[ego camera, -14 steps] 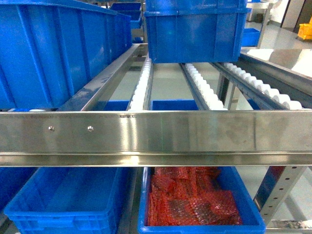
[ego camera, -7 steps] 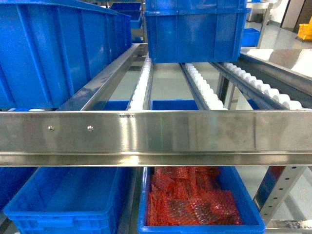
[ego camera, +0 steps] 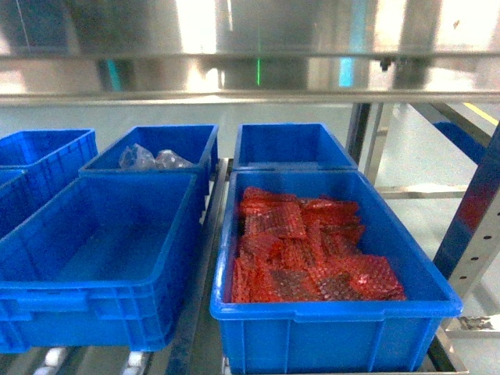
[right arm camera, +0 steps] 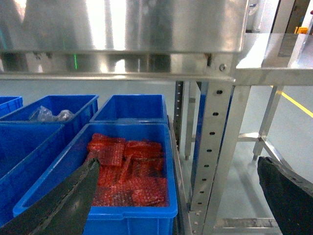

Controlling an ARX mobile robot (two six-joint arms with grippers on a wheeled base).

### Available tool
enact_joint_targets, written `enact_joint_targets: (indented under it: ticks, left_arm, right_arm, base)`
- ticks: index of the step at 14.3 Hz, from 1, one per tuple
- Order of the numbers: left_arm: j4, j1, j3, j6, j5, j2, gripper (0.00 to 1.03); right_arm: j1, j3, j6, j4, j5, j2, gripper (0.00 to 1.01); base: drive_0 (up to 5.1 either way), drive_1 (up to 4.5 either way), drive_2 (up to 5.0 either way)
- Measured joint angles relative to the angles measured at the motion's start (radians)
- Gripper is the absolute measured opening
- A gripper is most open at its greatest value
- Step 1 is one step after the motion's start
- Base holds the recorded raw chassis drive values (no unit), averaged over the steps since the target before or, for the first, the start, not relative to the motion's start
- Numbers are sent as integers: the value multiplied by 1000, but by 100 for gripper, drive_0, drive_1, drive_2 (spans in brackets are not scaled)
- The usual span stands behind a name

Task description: Pick blue part to blue bin on bottom shelf

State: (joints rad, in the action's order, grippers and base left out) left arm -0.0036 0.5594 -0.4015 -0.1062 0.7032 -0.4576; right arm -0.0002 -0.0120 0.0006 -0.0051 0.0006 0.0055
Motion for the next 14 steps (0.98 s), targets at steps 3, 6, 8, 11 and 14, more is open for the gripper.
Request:
enact_joint_targets:
  ticks: [3,6,8,11,14]
  left_arm:
    - [0,0,0,0,0,0,43]
    - [0,0,0,0,0,0,43]
    - [0,0,0,0,0,0,43]
    - [0,0,0,0,0,0,43]
    - [0,0,0,-1,0,0,43]
  right_arm:
    - [0,0,-1,0,0,0,98]
    - [0,0,0,0,0,0,98]
    - [0,0,0,0,0,0,98]
    - [0,0,0,0,0,0,98]
    - [0,0,0,0,0,0,98]
  base:
    - [0,0,0]
    - [0,0,0]
    - [0,0,0]
    - [0,0,0]
    - [0,0,0]
